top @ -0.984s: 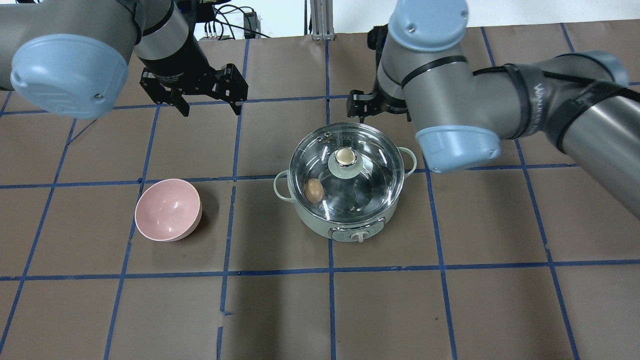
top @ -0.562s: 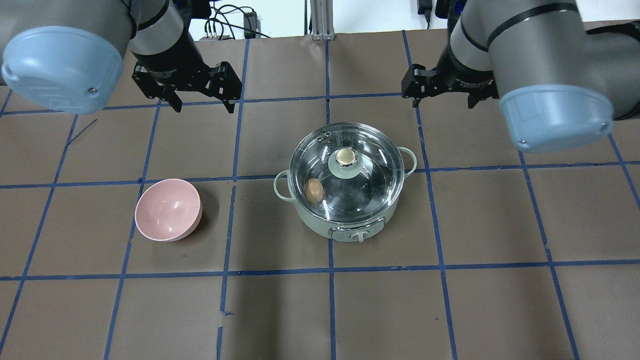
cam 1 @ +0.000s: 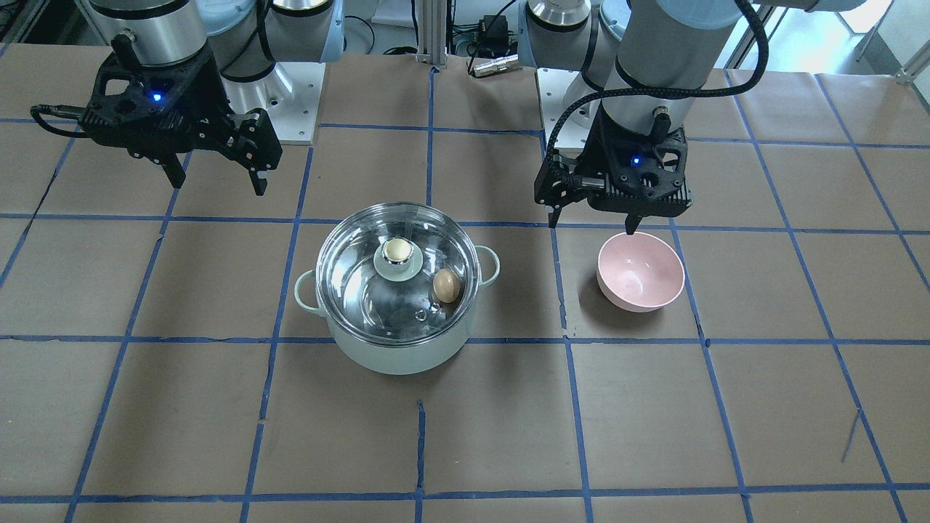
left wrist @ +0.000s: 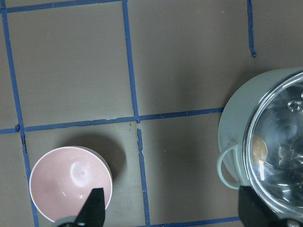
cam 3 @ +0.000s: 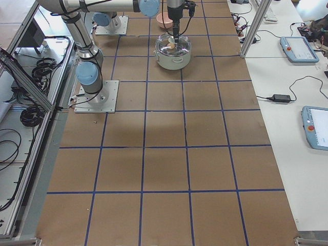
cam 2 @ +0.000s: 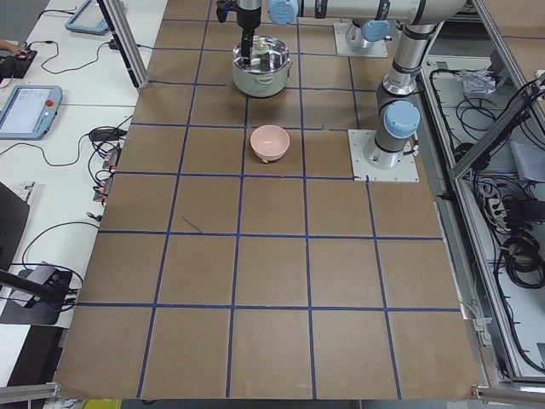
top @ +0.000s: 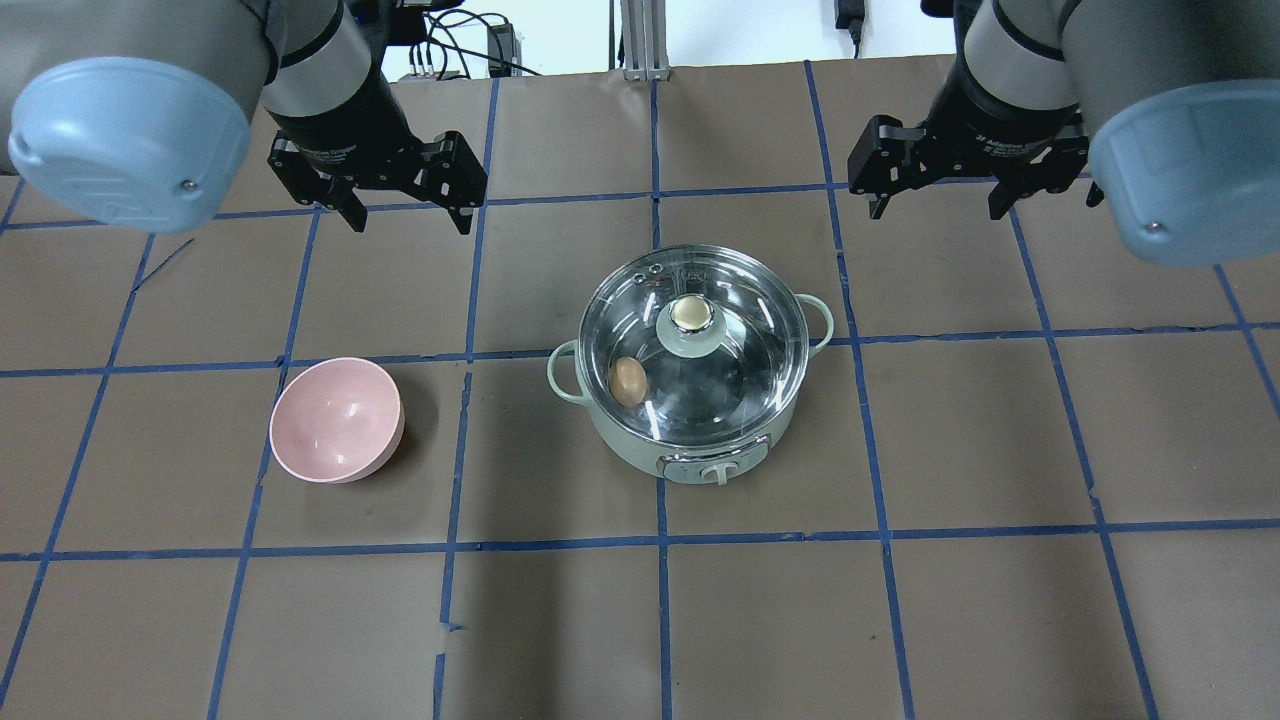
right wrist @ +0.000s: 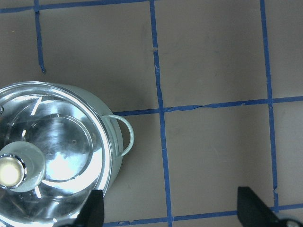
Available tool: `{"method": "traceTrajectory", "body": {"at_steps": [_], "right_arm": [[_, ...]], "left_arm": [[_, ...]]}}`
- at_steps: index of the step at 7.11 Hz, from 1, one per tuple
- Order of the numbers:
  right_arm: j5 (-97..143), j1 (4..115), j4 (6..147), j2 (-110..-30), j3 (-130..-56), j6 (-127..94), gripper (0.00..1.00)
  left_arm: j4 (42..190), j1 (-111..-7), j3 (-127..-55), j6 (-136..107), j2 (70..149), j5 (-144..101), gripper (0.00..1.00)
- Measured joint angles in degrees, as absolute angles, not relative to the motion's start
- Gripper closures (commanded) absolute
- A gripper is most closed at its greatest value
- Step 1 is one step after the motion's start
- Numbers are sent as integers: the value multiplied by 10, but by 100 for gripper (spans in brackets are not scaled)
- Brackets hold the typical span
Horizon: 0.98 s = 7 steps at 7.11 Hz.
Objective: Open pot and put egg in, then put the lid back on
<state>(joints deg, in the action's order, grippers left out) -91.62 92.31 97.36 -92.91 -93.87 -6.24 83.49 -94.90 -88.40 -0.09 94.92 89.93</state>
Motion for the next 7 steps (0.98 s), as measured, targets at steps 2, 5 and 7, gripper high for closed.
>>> {"method": "traceTrajectory", "body": {"at_steps": [2,5,7], "right_arm": [[-906,923,951,-930,-939,-57,0],[-903,922,947,-929,-941,-20,0],[-901,922,946,-930,-941,-16,0]], "left_arm": [[834,-950,-886,-1,949,899,0],[834,-951,-886,-1,949,897,0],[833,-950,-886,-1,949,895,0]]}}
